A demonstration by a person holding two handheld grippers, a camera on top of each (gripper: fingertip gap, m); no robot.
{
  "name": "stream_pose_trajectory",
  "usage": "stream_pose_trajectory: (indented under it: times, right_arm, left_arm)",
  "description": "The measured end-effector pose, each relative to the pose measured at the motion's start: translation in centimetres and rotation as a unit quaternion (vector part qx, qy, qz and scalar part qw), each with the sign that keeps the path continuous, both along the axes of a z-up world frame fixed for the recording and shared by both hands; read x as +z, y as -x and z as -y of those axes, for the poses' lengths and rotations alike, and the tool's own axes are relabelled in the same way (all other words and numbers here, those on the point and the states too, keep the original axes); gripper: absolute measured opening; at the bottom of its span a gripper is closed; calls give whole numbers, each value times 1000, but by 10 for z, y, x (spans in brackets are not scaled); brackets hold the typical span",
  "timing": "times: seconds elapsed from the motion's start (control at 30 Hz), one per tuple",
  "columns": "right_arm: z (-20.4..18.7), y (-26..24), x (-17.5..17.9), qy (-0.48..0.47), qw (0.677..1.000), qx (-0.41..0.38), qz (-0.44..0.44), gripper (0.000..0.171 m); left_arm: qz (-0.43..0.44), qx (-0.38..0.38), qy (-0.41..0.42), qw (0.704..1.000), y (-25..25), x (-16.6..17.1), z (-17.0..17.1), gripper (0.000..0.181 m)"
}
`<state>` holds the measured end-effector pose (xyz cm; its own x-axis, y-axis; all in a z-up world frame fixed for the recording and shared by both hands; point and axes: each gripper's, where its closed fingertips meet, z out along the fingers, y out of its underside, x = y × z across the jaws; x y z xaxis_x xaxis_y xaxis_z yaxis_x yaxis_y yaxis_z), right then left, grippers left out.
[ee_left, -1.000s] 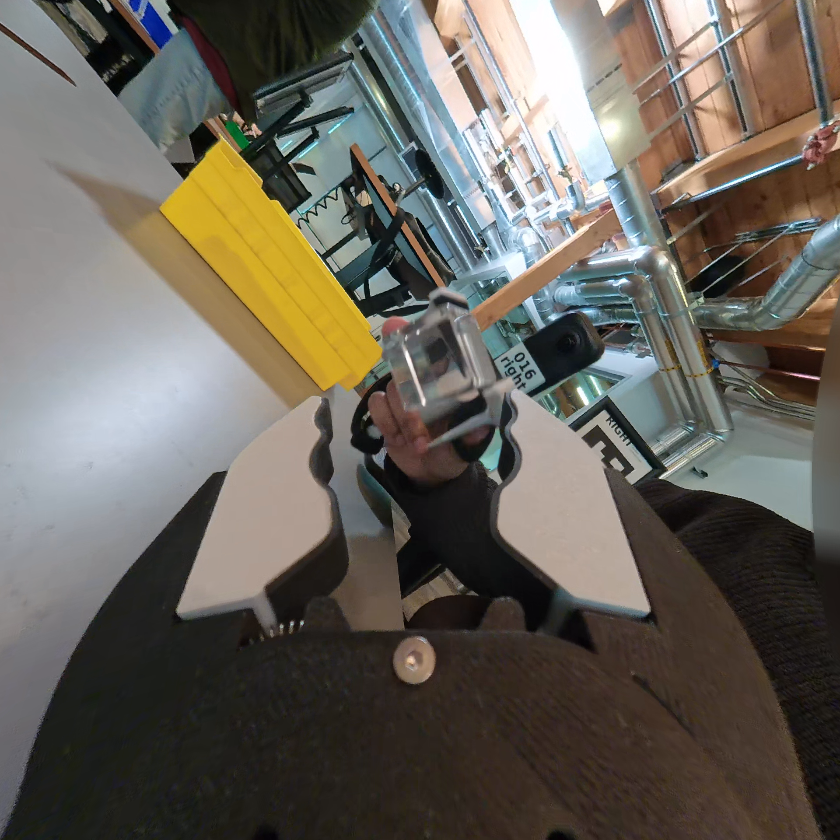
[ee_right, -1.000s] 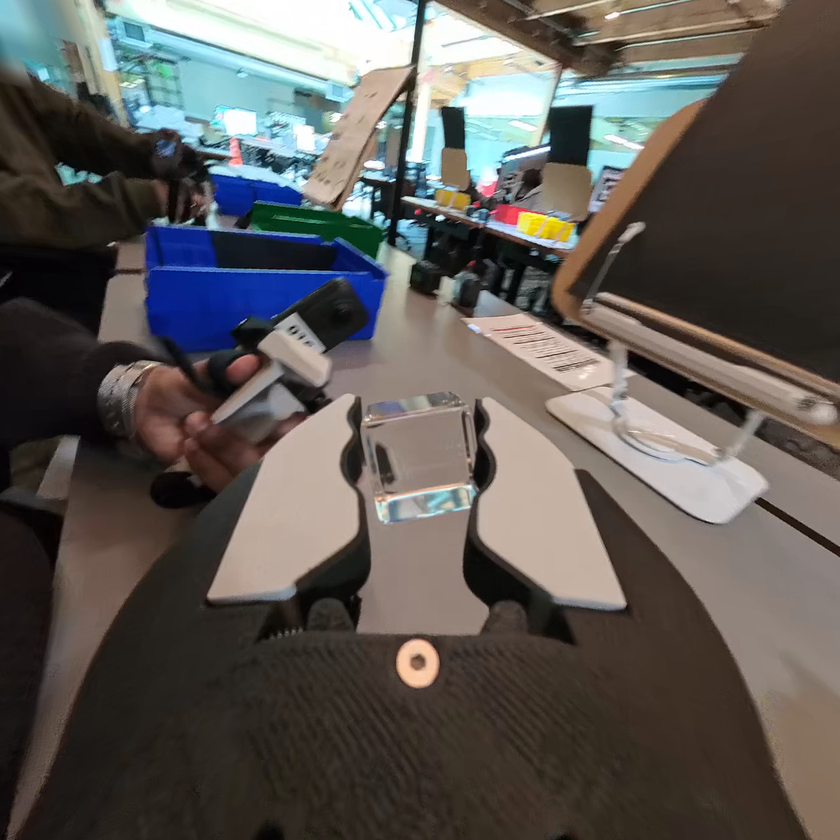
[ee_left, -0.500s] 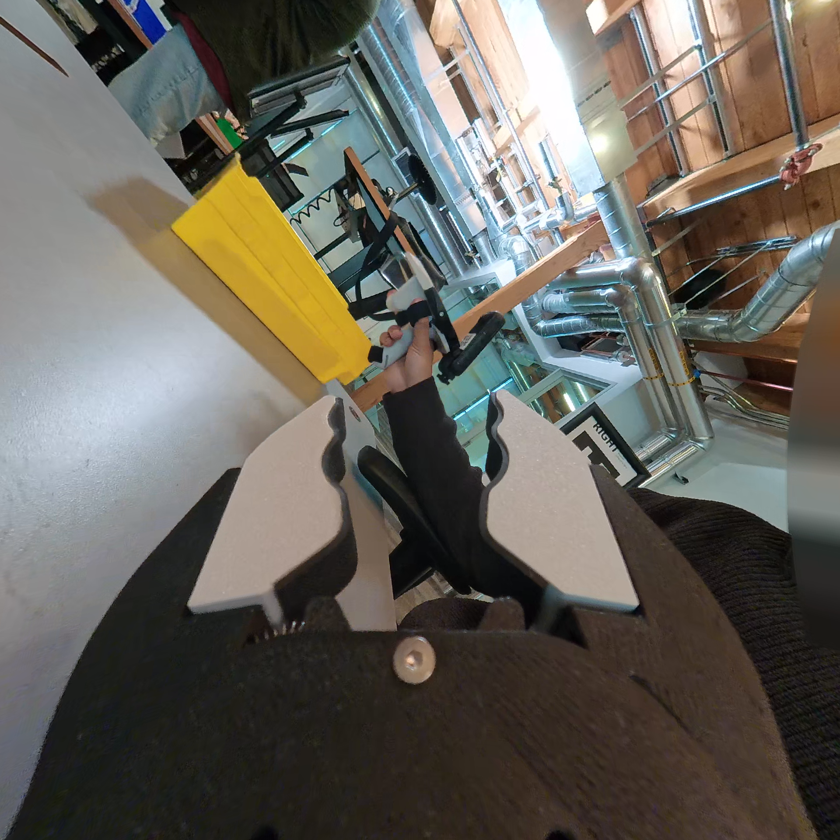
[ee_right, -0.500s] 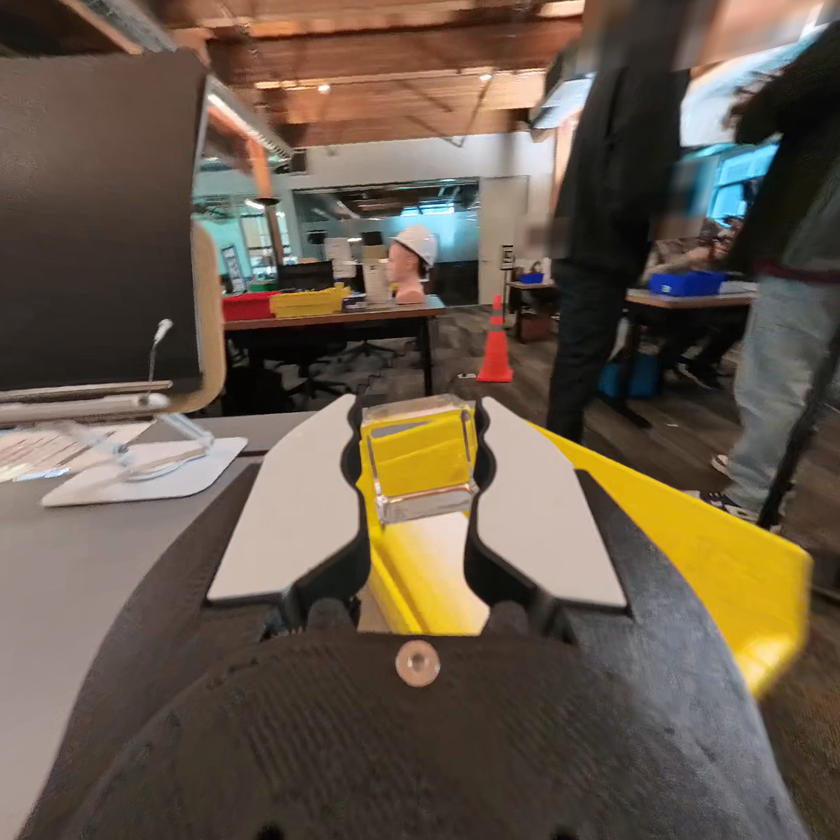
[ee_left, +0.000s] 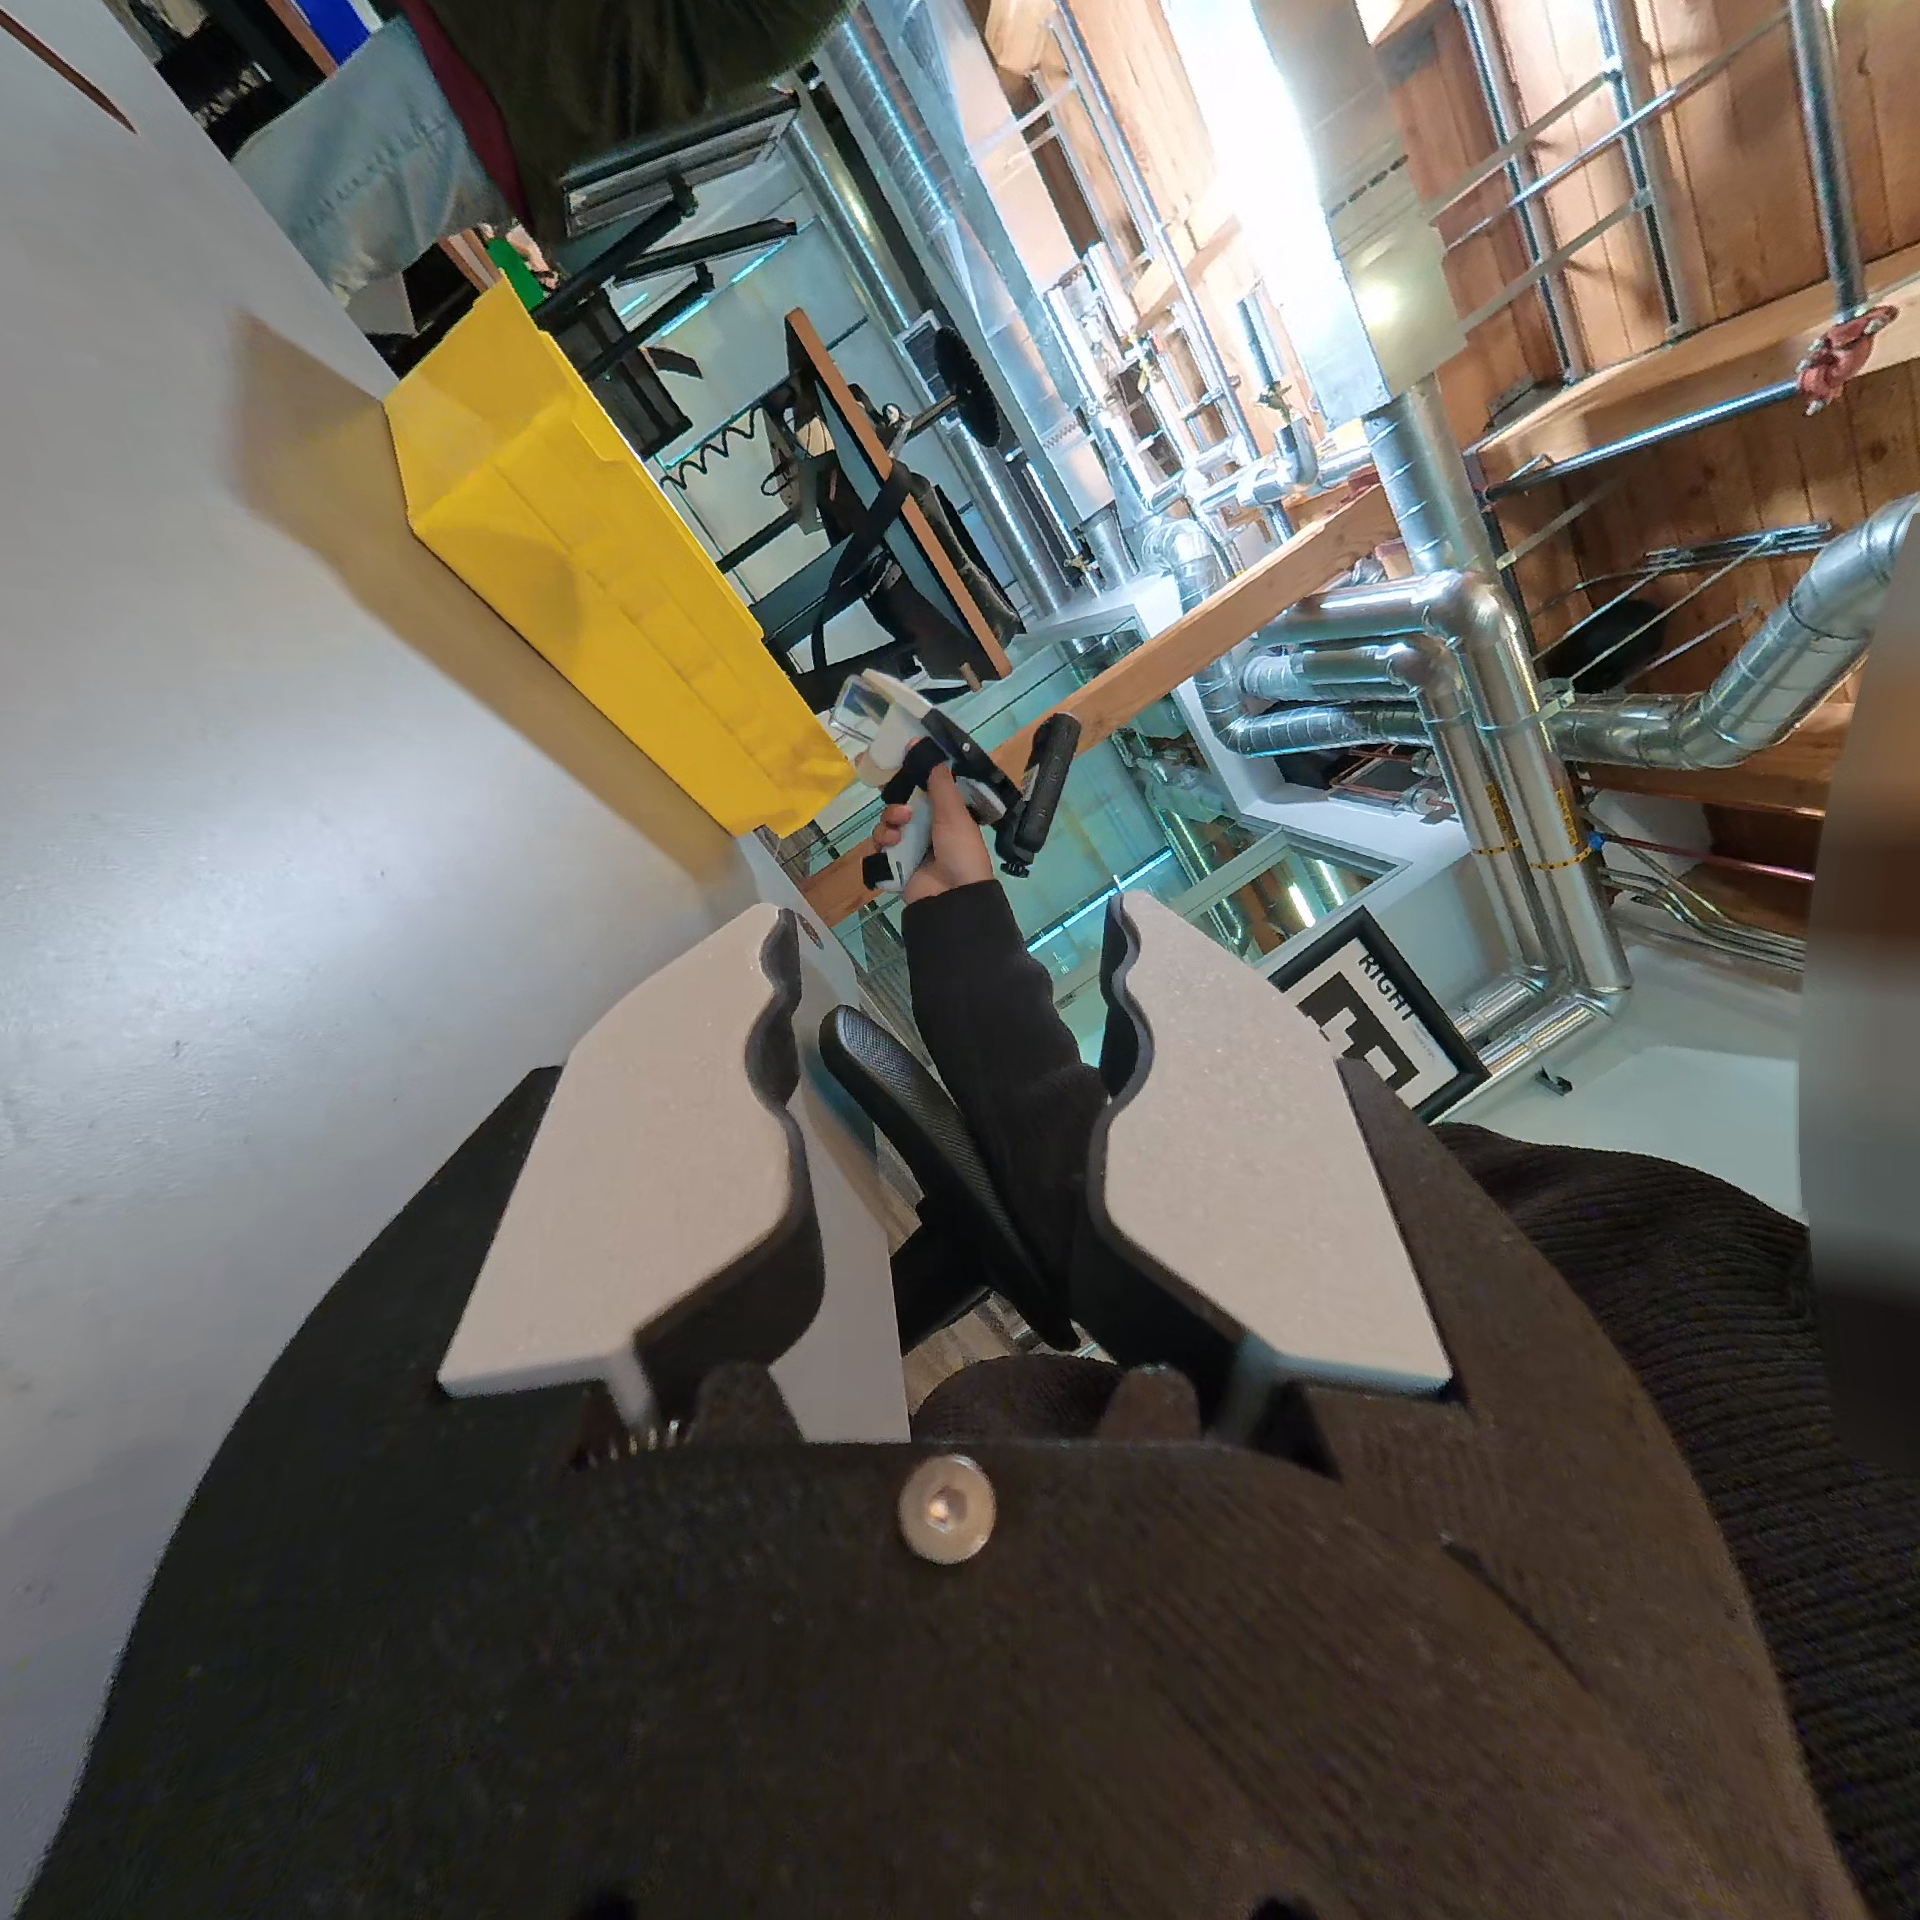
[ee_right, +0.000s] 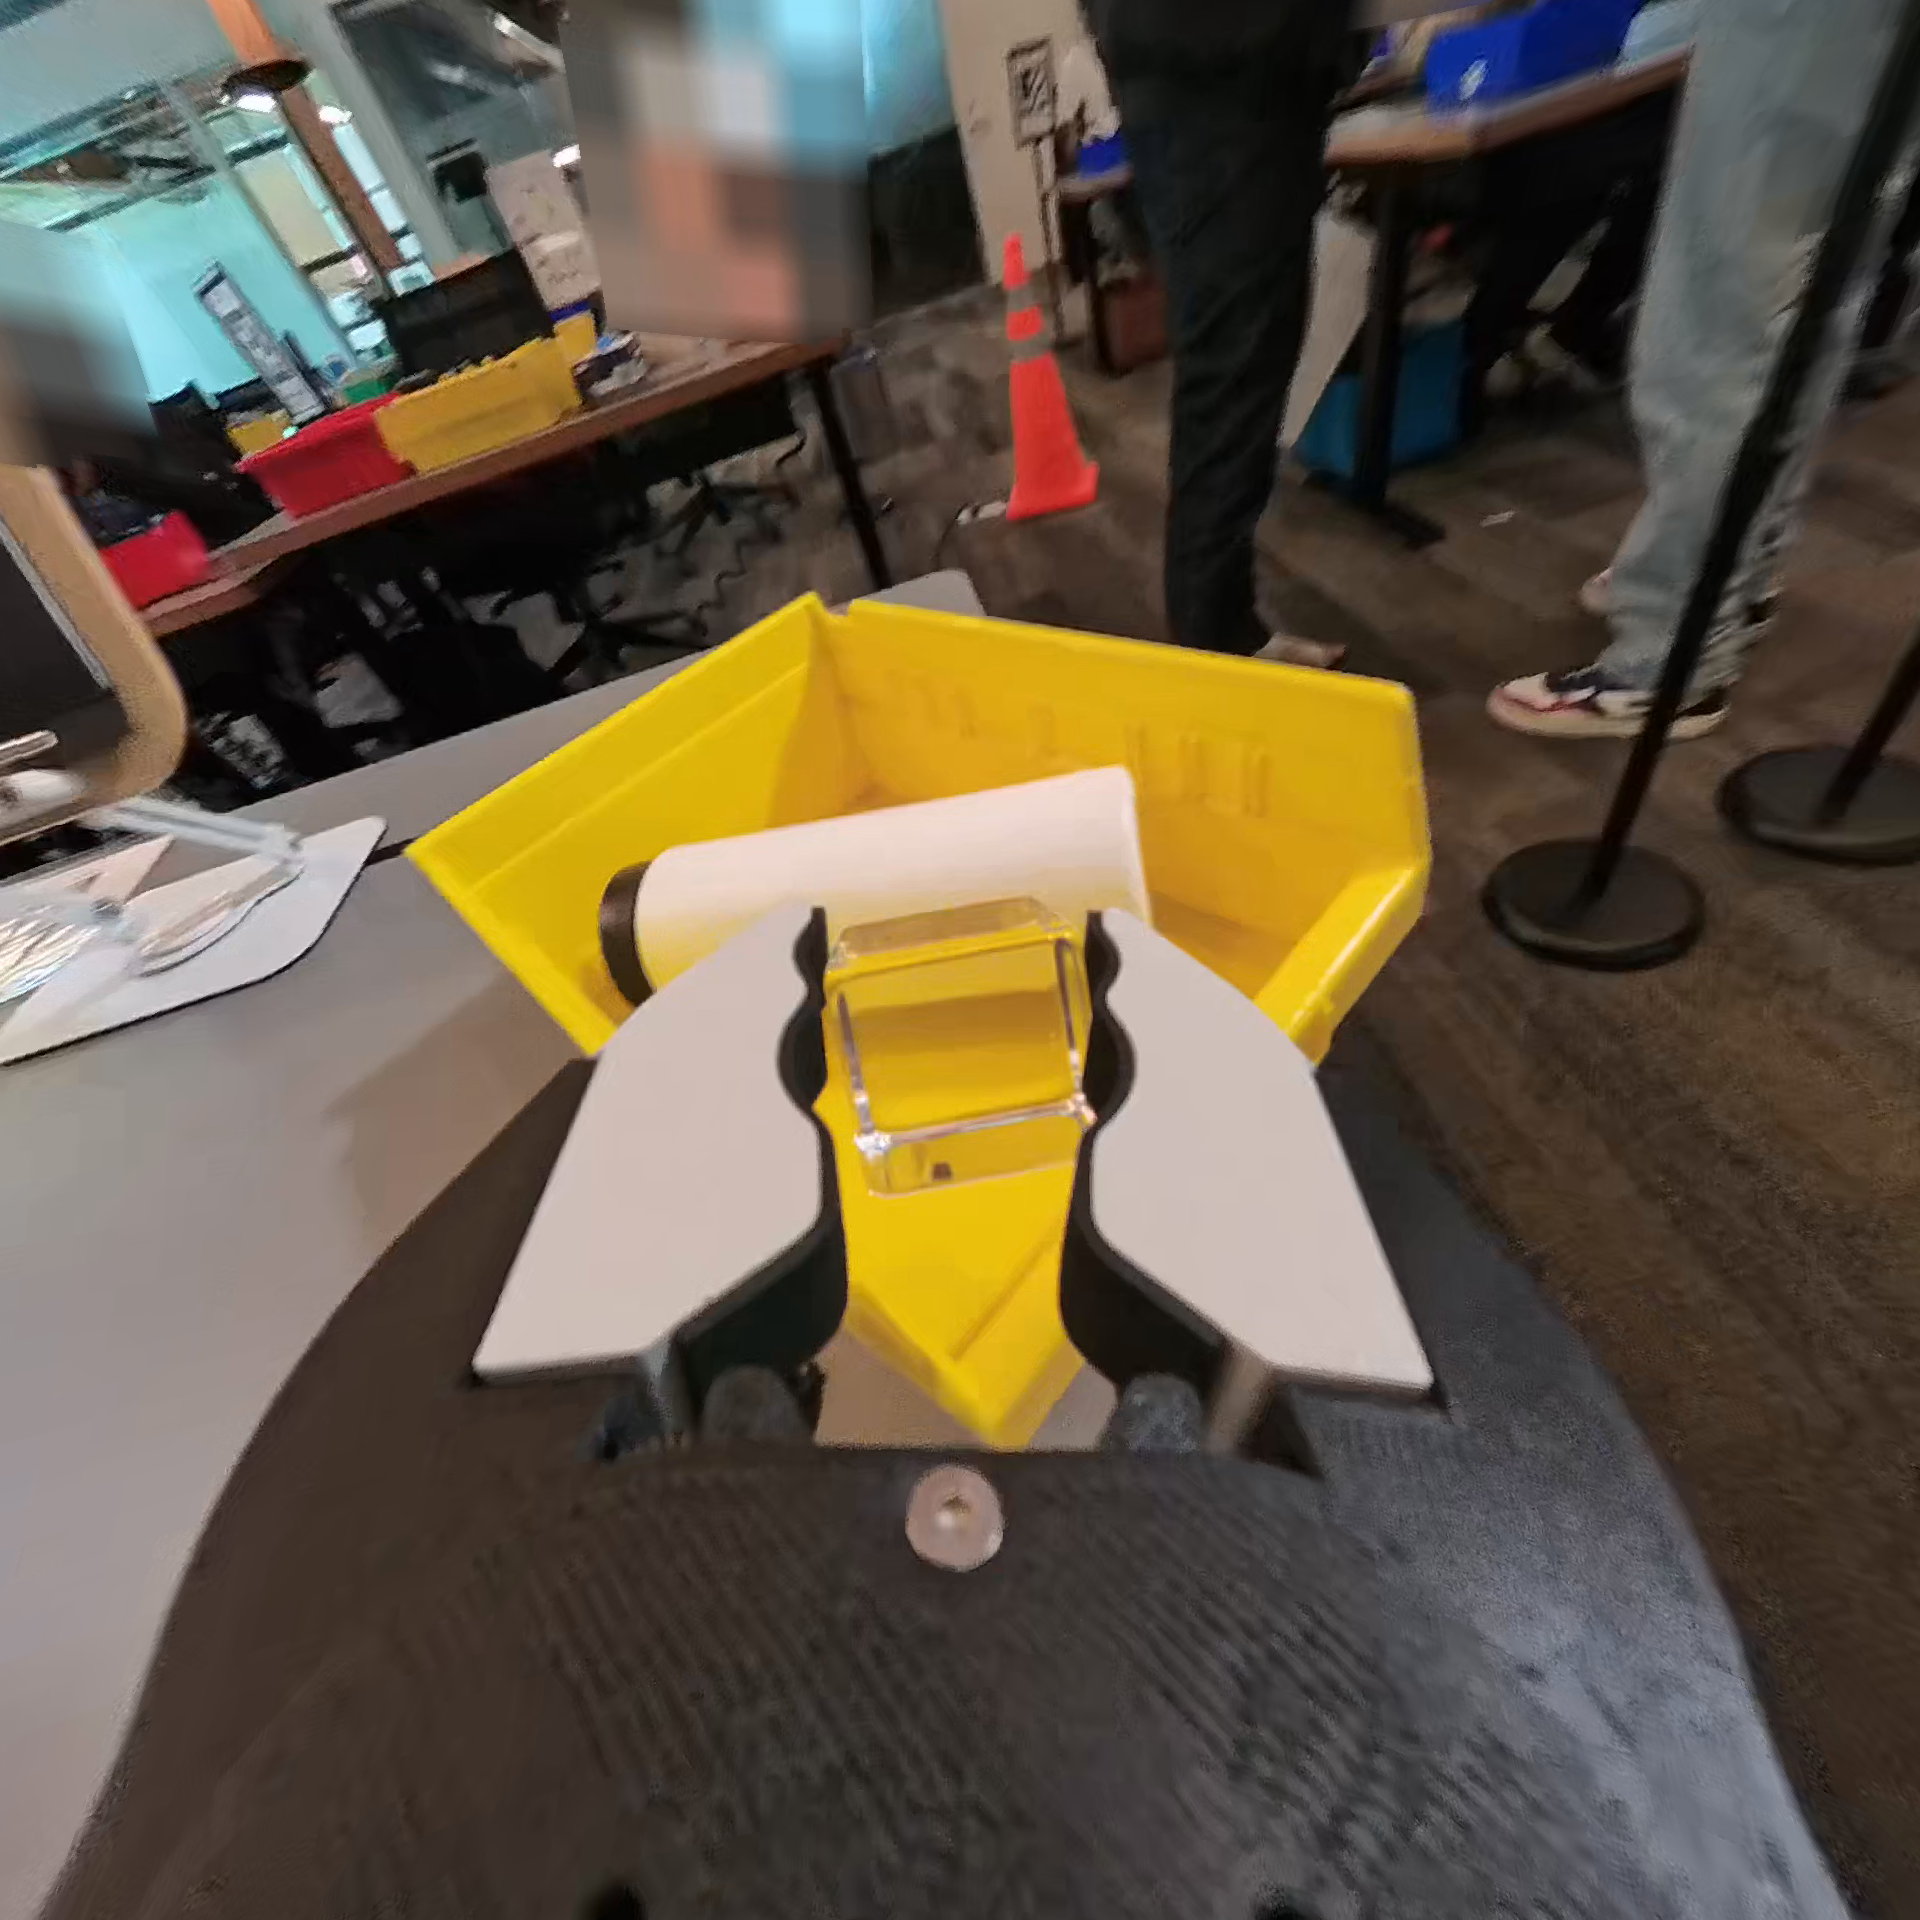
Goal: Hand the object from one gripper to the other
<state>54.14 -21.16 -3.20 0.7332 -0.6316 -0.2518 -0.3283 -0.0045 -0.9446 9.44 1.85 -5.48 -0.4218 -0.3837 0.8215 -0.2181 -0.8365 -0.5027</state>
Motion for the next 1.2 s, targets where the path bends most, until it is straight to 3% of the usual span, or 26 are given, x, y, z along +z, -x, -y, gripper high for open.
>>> stream_pose_trajectory:
  times: [0.03, 0.33, 0.63, 0.73, 0.9, 1.2]
  right_arm:
    - [-2, 3, -4, 4, 1000, 15, -12, 48]
    - [-30, 47, -45, 92, 979, 113, -144, 48]
    - [-89, 148, -48, 146, 932, 298, -149, 47]
    - [-101, 160, -46, 175, 931, 298, -118, 47]
    - [-102, 149, -63, 277, 930, 233, -57, 47]
    - [-113, 153, -101, 363, 905, 217, -46, 47]
  left_arm:
    - [0, 1, 1, 1000, 0, 0, -1, 56]
    - [-1, 2, 5, 1000, 0, -1, -2, 55]
    - [-4, -1, 10, 1000, -1, -2, -1, 55]
    - [-3, -1, 10, 1000, -1, -2, -1, 55]
    - [-4, 0, 16, 1000, -1, -3, -3, 55]
    - [-5, -3, 19, 1000, -1, -4, -2, 55]
